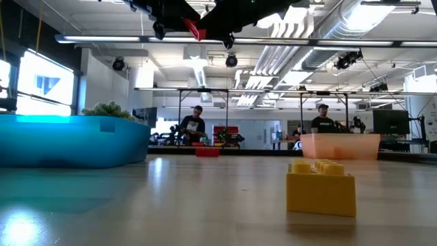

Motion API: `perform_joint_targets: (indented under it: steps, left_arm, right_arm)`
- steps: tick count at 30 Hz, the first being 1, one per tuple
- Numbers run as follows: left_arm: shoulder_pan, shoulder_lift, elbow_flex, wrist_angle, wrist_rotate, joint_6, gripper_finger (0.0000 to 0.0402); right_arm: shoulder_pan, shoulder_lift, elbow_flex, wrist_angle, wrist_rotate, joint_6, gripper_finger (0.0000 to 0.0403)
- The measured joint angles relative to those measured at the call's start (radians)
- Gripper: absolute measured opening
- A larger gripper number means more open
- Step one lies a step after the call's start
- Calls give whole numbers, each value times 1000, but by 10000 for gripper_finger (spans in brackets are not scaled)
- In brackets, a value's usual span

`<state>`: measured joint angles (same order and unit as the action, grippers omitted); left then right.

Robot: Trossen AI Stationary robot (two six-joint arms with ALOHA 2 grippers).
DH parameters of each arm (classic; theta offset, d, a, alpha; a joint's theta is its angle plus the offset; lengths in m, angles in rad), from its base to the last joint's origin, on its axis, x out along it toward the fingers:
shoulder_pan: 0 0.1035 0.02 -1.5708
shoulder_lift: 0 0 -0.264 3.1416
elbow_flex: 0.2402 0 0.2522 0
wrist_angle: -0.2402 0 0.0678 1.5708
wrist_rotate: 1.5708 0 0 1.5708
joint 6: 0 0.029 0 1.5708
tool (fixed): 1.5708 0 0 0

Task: Sort & place blocks by color
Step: Put the orange game piece into the blue bin

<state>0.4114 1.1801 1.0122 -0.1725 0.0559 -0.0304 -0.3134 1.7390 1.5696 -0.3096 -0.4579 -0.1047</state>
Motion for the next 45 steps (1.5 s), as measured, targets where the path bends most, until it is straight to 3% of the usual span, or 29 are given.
perform_joint_targets:
  steps: [7, 10, 17, 22, 29, 45]
  left_arm:
    - [0, 0, 0, 2, 27, 45, 118]
    - [1, 0, 0, 1, 34, 48, 115]
    - [1, 0, 0, -37, 18, 78, 115]
    - [0, -2, 2, -111, 7, 74, 115]
    - [-11, 0, 0, -343, 37, 37, 115]
    - [-149, 0, 0, -896, 16, -47, 115]
  right_arm:
    - [0, 0, 0, -1, 8, -8, 114]
    - [0, 0, 0, -1, 12, -9, 118]
    - [1, 0, 0, -2, 81, 18, 206]
    - [1, 2, 0, -14, 110, 9, 232]
    - [-1, 0, 0, -16, 119, 3, 235]
    - [-19, 0, 0, -22, 119, -5, 236]
